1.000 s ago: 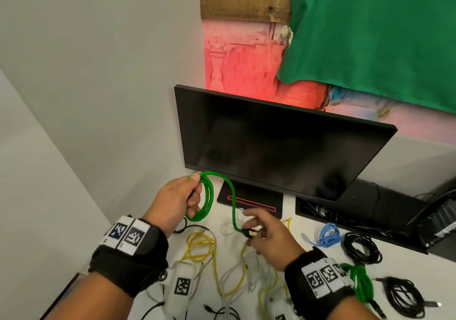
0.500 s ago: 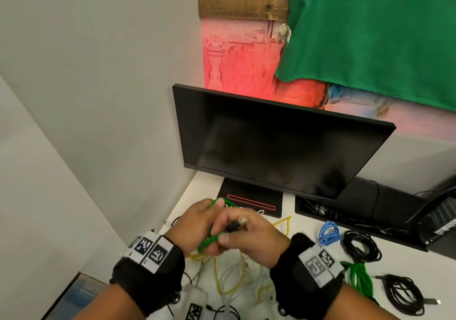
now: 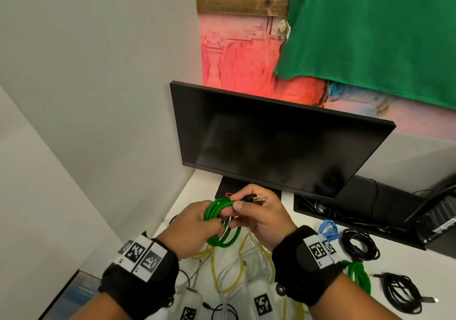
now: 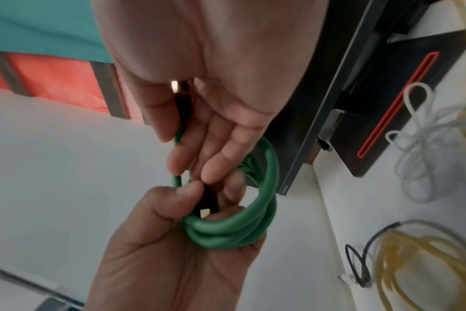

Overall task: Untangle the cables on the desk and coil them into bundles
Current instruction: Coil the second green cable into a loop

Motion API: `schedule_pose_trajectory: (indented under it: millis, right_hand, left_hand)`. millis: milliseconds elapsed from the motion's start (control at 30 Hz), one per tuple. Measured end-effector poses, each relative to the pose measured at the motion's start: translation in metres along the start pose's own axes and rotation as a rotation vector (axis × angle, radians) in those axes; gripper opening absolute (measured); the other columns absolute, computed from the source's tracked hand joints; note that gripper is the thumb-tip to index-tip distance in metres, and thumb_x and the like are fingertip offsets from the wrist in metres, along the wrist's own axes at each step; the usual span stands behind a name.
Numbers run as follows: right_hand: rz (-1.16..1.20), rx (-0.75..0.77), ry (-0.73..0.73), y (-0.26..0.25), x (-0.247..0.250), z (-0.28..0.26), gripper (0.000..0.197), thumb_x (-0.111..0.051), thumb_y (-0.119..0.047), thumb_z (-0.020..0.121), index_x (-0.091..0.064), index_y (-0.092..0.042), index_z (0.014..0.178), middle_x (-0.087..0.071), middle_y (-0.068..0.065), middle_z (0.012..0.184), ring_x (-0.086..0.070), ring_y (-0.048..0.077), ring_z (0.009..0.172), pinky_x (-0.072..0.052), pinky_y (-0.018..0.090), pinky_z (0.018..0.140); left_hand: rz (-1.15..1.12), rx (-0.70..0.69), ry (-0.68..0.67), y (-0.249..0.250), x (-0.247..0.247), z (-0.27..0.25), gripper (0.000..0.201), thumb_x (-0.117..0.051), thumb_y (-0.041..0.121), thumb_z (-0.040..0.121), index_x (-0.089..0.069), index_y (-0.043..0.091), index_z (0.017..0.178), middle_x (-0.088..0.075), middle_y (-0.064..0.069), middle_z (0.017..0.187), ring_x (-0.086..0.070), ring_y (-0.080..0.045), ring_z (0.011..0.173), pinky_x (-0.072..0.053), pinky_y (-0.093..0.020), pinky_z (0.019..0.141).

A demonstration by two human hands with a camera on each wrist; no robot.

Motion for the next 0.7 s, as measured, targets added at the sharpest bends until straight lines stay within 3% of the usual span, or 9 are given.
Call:
schedule_pose_trajectory:
  millis: [100, 200, 267, 400, 467, 533, 600, 633, 700]
  right_hand:
    - [-0.373, 0.133, -0.013, -0.02, 0.002, 0.004, 0.015, -0.076, -0.012, 0.079, -0.073, -0.026, 0.084, -0.074, 0.007, 0.081, -0.073, 0.021, 0.076, -0.056, 0.025, 0.064]
    - [-0.721, 0.275, 0.028, -0.036, 0.007, 0.006, 0.021, -0.083, -0.02, 0.077, -0.071, -0.033, 0.089, -0.067, -0.007, 0.09, -0.066, 0.005, 0.083, -0.05, 0.015, 0.073]
    - [-0.814, 0.335, 0.089, -0.037, 0.014, 0.006, 0.026, -0.085, -0.023, 0.075, -0.072, -0.032, 0.095, -0.058, -0.011, 0.097, -0.059, -0.001, 0.087, -0.045, 0.01, 0.074]
    - [-0.793, 0.212, 0.068, -0.01, 0.023, 0.007, 0.021, -0.075, -0.029, 0.087, -0.074, -0.034, 0.107, -0.052, -0.013, 0.107, -0.055, -0.001, 0.1, -0.047, 0.016, 0.087]
    - [-0.782, 0.055, 0.011, 0.01, 0.025, 0.009, 0.014, -0.066, -0.03, 0.094, -0.078, -0.029, 0.102, -0.06, -0.009, 0.103, -0.059, 0.004, 0.096, -0.049, 0.028, 0.093]
    - [-0.608, -0.145, -0.056, 0.03, 0.024, 0.006, 0.026, -0.061, -0.037, 0.095, -0.081, -0.021, 0.089, -0.069, 0.001, 0.087, -0.062, 0.017, 0.082, -0.05, 0.043, 0.089]
    - [-0.356, -0.291, -0.079, 0.044, 0.022, 0.0, 0.029, -0.061, -0.033, 0.09, -0.08, -0.011, 0.086, -0.073, 0.01, 0.08, -0.062, 0.028, 0.075, -0.052, 0.049, 0.083]
    - [-0.234, -0.331, -0.08, 0.049, 0.021, -0.003, 0.026, -0.063, -0.027, 0.087, -0.079, -0.007, 0.088, -0.073, 0.013, 0.08, -0.064, 0.029, 0.073, -0.053, 0.049, 0.08]
    - [-0.013, -0.379, -0.089, 0.055, 0.017, -0.01, 0.022, -0.064, -0.017, 0.086, -0.077, -0.001, 0.092, -0.073, 0.015, 0.082, -0.068, 0.024, 0.07, -0.058, 0.038, 0.07]
  left_hand:
    - [0.009, 0.07, -0.052, -0.005, -0.005, -0.001, 0.021, -0.058, 0.024, 0.063, -0.062, 0.008, 0.076, -0.053, 0.001, 0.06, -0.051, -0.015, 0.058, -0.043, -0.029, 0.06]
    - [-0.023, 0.092, -0.103, -0.003, -0.011, -0.003, 0.016, -0.055, 0.02, 0.06, -0.057, 0.007, 0.071, -0.046, -0.001, 0.056, -0.044, -0.016, 0.054, -0.037, -0.023, 0.052]
    - [-0.059, 0.072, -0.154, 0.003, -0.016, -0.005, 0.009, -0.053, 0.014, 0.06, -0.054, 0.01, 0.068, -0.043, -0.002, 0.056, -0.041, -0.016, 0.055, -0.035, -0.023, 0.052]
    - [-0.104, 0.032, -0.198, 0.015, -0.022, -0.007, 0.007, -0.052, 0.01, 0.062, -0.053, 0.009, 0.068, -0.045, -0.006, 0.06, -0.042, -0.02, 0.06, -0.038, -0.03, 0.061]
    - [-0.118, 0.013, -0.187, 0.017, -0.022, -0.006, 0.007, -0.051, 0.01, 0.064, -0.053, 0.007, 0.07, -0.043, -0.005, 0.061, -0.04, -0.017, 0.059, -0.038, -0.03, 0.06]
    - [-0.112, -0.012, -0.162, 0.016, -0.022, -0.005, 0.012, -0.052, 0.013, 0.067, -0.056, 0.004, 0.073, -0.043, -0.002, 0.062, -0.04, -0.014, 0.06, -0.038, -0.027, 0.061]
    - [-0.082, -0.057, -0.161, 0.019, -0.023, -0.005, 0.012, -0.052, 0.018, 0.072, -0.062, 0.013, 0.073, -0.048, 0.004, 0.062, -0.044, -0.007, 0.06, -0.039, -0.021, 0.062]
    - [-0.048, -0.082, -0.163, 0.02, -0.023, -0.006, 0.013, -0.052, 0.021, 0.075, -0.063, 0.021, 0.069, -0.052, 0.009, 0.061, -0.047, -0.004, 0.059, -0.041, -0.018, 0.062]
    - [0.077, -0.123, -0.107, 0.018, -0.019, -0.002, 0.019, -0.051, 0.032, 0.082, -0.062, 0.026, 0.068, -0.058, 0.01, 0.062, -0.052, -0.003, 0.06, -0.044, -0.021, 0.064]
Point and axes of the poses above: each hand's wrist, its own z-axis towards the middle knuckle, its own x-axis out of the back of the hand, y = z × x, the point moved 8 cm from there along z, towards the middle knuckle
